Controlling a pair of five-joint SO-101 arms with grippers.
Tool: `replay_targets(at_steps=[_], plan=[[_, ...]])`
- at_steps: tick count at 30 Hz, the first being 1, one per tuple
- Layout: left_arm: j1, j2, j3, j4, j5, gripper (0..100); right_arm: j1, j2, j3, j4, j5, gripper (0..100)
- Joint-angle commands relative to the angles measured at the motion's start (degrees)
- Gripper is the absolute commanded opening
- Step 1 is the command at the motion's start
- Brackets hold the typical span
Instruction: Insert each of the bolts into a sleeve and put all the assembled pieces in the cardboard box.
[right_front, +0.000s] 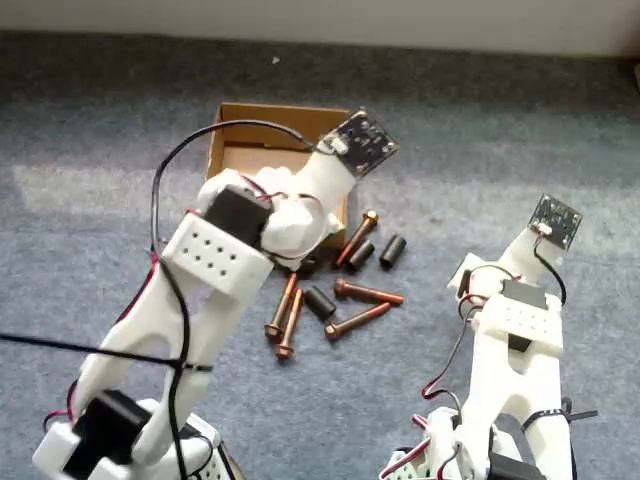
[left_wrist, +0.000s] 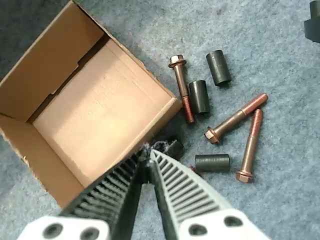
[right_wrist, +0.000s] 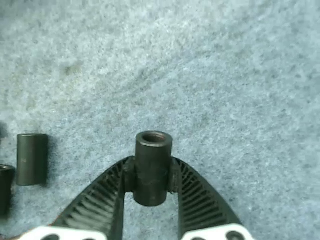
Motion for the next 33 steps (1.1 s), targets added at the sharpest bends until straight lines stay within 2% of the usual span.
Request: replay_targets(at_steps=[1,5,12,17,27,33], plan=[[3.0,14.3,-14.9,0.2,1.1,2,1.3,-2.4,-0.4,-1.1,-0.5,0.5],[4.6,27.5,-26.7,0.7,1.2,3,2.2,-2.4,-0.4,-1.2,-0.5,0.5],[5.0,48.1,-47.4,9.3,1.2,15,2.2,-2.4,-0.4,-1.2,-0.5,0.5],[6.6,59.8,-58.7,10.9,1.2,16,2.2,-2.4,-0.4,-1.2,-0.5,0.5],[4.3,75.6,-74.5,10.9,1.4,15,1.9,-2.4,-0.4,-1.2,-0.5,0.5],[2.1,78.9,-78.5,10.7,7.3,15,1.8,-2.4,-0.4,-1.2,-0.4,0.5]])
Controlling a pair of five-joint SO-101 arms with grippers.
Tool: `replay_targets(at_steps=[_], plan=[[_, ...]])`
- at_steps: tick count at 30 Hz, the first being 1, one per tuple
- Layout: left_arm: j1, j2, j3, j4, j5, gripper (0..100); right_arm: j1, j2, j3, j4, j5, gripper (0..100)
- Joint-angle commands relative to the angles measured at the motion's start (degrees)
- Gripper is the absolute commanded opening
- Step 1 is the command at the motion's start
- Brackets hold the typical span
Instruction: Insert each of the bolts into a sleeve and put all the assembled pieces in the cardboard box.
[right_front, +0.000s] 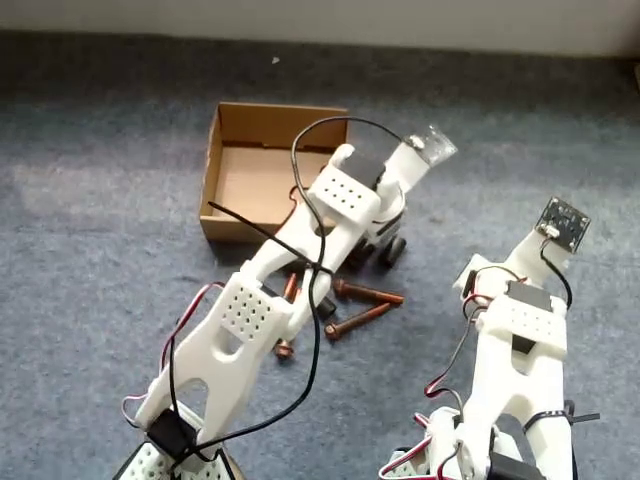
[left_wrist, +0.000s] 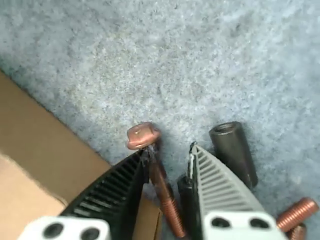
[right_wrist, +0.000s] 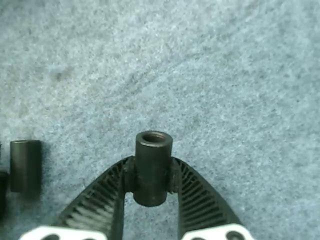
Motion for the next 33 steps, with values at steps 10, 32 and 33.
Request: replay_targets(at_steps=[10,32,33], plan=[[-2.2,2.3,-4.5,1.4,8.9,15,0.1,-2.4,-0.4,-1.0,-0.4,0.5],[-1.6,0.3,0.8,-1.8,13.1,15,-0.9,-2.4,-0.3,-1.0,-0.2,0.5],[-1.5,0.3,2.0,-3.3,13.1,15,-1.0,-2.4,-0.3,-0.9,-0.2,0.5]])
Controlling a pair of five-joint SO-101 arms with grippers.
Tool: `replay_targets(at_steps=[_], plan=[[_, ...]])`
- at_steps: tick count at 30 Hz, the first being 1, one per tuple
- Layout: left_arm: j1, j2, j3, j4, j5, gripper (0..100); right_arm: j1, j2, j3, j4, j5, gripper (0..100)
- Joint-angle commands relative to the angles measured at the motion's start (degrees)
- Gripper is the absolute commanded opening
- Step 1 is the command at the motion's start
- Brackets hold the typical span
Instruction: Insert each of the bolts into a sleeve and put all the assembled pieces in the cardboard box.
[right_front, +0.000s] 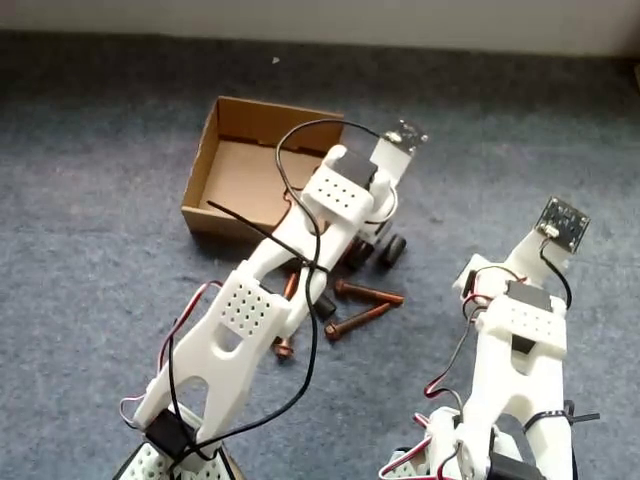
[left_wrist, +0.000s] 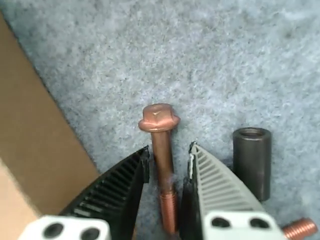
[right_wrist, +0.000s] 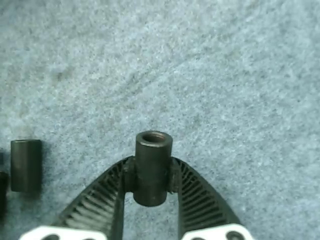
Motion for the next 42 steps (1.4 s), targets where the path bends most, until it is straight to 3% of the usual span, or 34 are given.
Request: replay_targets(at_steps=[1,3,8,12,20,42], plan=[[1.1,-3.2,3.8,-6.1,0.7,15,-0.7,-2.4,-0.3,-0.9,-0.1,0.5],[1.2,-3.3,4.7,-7.2,0.8,14,-0.7,-2.4,-0.3,-0.9,-0.1,0.5],[1.6,-3.6,4.7,-8.8,0.5,0,-0.7,-2.4,-0.3,-0.9,-0.1,0.5],[2.0,-3.8,-1.5,-7.5,0.5,0,-0.6,-2.4,-0.3,-0.9,-0.1,0.5],[5.0,-4.1,-28.4,11.5,-2.8,1,-0.6,-2.5,-0.3,-0.9,-0.1,0.5],[3.3,-33.4,-26.3,13.3,-3.0,1,-0.8,-2.5,-0.2,-0.8,0.0,0.5]])
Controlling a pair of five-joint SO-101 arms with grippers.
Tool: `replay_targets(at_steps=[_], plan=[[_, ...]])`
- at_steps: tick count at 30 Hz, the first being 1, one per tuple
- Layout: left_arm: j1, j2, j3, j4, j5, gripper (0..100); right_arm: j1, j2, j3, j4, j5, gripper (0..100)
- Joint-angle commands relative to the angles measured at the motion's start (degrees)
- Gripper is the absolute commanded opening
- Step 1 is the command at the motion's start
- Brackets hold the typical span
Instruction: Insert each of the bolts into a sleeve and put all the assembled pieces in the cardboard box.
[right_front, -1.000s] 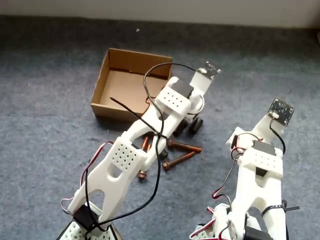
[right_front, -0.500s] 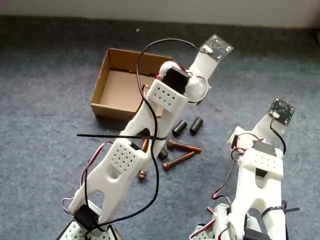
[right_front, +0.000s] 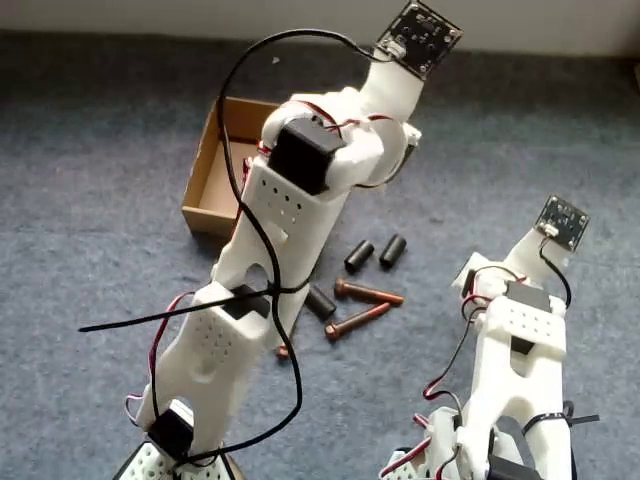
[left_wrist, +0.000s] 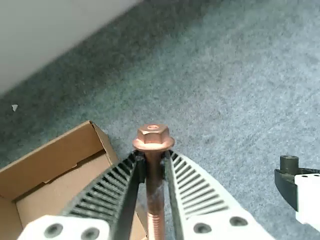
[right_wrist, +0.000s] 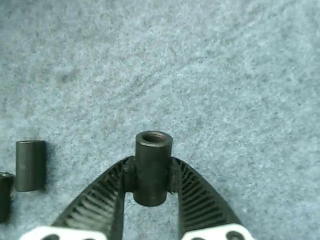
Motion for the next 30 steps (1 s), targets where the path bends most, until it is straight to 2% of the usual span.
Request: replay_targets(at_steps=[1,5,15,19,25,30], plan=[[-0.6,-9.0,-1.5,0.3,-0.7,1,-0.6,-1.6,-0.2,-0.8,0.0,0.5],[-0.1,-17.5,7.0,0.3,-3.6,1,-0.6,-1.6,-0.2,-0.8,0.0,0.5],[-0.6,-45.9,37.1,-0.1,-4.0,1,-2.1,-2.5,0.1,-0.7,0.0,0.5],[-0.6,-55.6,48.2,-0.2,-4.0,1,-2.4,-7.1,1.0,-0.4,0.0,0.5],[-1.0,-68.5,64.7,-1.3,-6.2,1,-10.6,-18.9,4.8,-0.4,0.0,0.5],[-8.1,-81.3,82.8,-11.2,-6.4,1,-18.1,-28.8,5.4,-0.4,0.0,0.5]])
